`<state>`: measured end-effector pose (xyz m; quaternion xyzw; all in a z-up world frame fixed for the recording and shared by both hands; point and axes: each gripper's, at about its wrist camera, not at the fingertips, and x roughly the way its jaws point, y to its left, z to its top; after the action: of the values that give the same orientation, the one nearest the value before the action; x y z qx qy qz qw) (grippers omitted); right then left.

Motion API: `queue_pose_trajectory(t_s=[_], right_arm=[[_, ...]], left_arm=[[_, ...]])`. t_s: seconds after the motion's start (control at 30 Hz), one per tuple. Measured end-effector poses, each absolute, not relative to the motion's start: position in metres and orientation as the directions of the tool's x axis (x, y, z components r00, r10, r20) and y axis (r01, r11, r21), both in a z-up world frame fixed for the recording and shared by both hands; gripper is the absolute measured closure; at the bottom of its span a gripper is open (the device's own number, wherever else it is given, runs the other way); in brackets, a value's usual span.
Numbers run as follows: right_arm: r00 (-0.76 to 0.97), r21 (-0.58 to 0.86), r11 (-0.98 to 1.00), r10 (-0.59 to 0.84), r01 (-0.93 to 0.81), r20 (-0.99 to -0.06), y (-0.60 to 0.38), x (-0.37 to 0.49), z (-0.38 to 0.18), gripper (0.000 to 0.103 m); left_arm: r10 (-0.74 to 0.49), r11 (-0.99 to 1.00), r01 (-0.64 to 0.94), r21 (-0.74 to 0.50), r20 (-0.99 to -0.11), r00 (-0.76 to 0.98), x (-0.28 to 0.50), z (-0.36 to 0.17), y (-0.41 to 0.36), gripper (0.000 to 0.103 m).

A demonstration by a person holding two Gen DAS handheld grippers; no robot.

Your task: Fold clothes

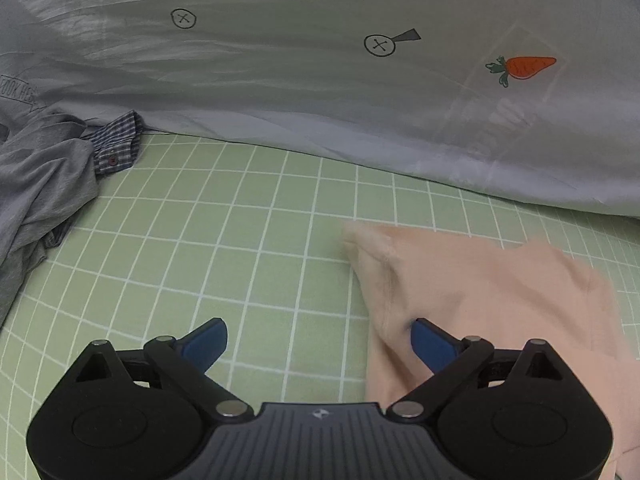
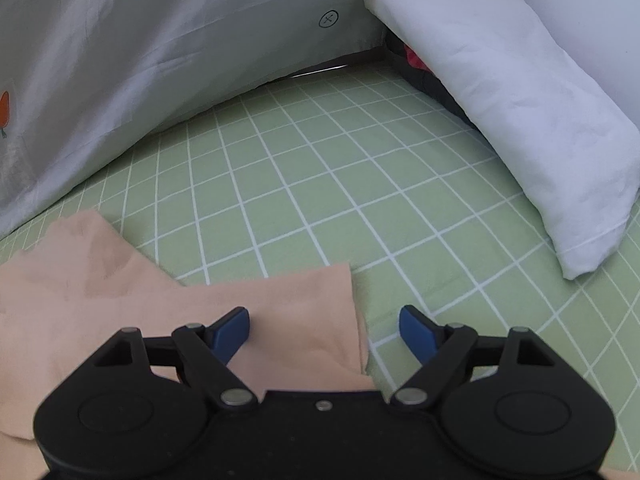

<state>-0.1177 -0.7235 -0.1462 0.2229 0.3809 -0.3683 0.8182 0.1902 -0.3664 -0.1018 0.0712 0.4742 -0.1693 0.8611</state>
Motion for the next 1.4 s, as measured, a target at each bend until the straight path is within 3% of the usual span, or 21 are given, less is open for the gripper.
queue_pose_trajectory(t_s=[0.07,0.13,0.17,0.2,0.23,0.27,0.37,0.5,0.63,0.7,0.73,0.77,0.93,1.2,1.4], right_arm=[[0.454,0.087,0.638,-0.439,0.765,-0.775,-0.724,-0.115,-0.144,0.052],[0.467,0.097,0.645,-0.434,0.758,-0.770,-0.725,-0.113,-0.142,0.073],[0.476,0.103,0.649,-0.432,0.754,-0.766,-0.728,-0.112,-0.140,0.092],[0.484,0.107,0.652,-0.432,0.750,-0.761,-0.730,-0.111,-0.138,0.100],[0.491,0.104,0.655,-0.441,0.748,-0.751,-0.732,-0.110,-0.135,0.100],[0.502,0.101,0.660,-0.452,0.744,-0.737,-0.734,-0.109,-0.130,0.100],[0.525,0.078,0.654,-0.524,0.752,-0.671,-0.741,-0.109,-0.105,0.101],[0.510,0.013,0.632,-0.613,0.775,-0.603,-0.753,-0.105,-0.083,0.101],[0.449,-0.052,0.630,-0.606,0.775,-0.656,-0.759,-0.084,-0.101,0.097],[0.426,-0.072,0.631,-0.598,0.772,-0.679,-0.757,-0.077,-0.107,0.071],[0.426,-0.058,0.624,-0.596,0.779,-0.681,-0.756,-0.080,-0.109,0.049],[0.426,-0.045,0.616,-0.593,0.786,-0.683,-0.755,-0.082,-0.110,0.036],[0.427,0.039,0.576,-0.556,0.816,-0.713,-0.755,-0.094,-0.123,0.022],[0.419,0.137,0.509,-0.495,0.850,-0.761,-0.767,-0.102,-0.147,0.021],[0.404,0.077,0.550,-0.504,0.831,-0.764,-0.767,-0.093,-0.150,0.021]], left_arm=[[-0.258,0.922,0.381,-0.065,-0.838,0.481,0.199,-0.104,-0.374,0.018],[-0.288,0.912,0.399,-0.092,-0.837,0.466,0.208,-0.107,-0.381,0.028],[-0.303,0.907,0.407,-0.105,-0.836,0.458,0.212,-0.108,-0.385,0.038],[-0.316,0.904,0.411,-0.117,-0.831,0.458,0.215,-0.108,-0.388,0.055],[-0.327,0.902,0.412,-0.126,-0.824,0.463,0.217,-0.106,-0.389,0.069],[-0.338,0.901,0.412,-0.136,-0.816,0.469,0.218,-0.104,-0.391,0.092],[-0.371,0.895,0.414,-0.165,-0.791,0.486,0.224,-0.099,-0.396,0.093],[-0.405,0.889,0.410,-0.202,-0.765,0.502,0.231,-0.095,-0.405,0.091],[-0.337,0.908,0.395,-0.139,-0.804,0.491,0.233,-0.105,-0.422,0.068],[-0.287,0.917,0.392,-0.077,-0.809,0.512,0.229,-0.104,-0.424,0.036],[-0.279,0.918,0.391,-0.064,-0.805,0.524,0.226,-0.102,-0.422,0.028],[-0.287,0.918,0.391,-0.067,-0.793,0.537,0.223,-0.099,-0.418,0.021],[-0.251,0.921,0.389,-0.027,-0.804,0.539,0.214,-0.095,-0.401,0.014],[-0.183,0.927,0.374,0.009,-0.862,0.472,0.208,-0.125,-0.397,0.014],[-0.138,0.908,0.412,0.078,-0.872,0.470,0.210,-0.136,-0.415,0.014]])
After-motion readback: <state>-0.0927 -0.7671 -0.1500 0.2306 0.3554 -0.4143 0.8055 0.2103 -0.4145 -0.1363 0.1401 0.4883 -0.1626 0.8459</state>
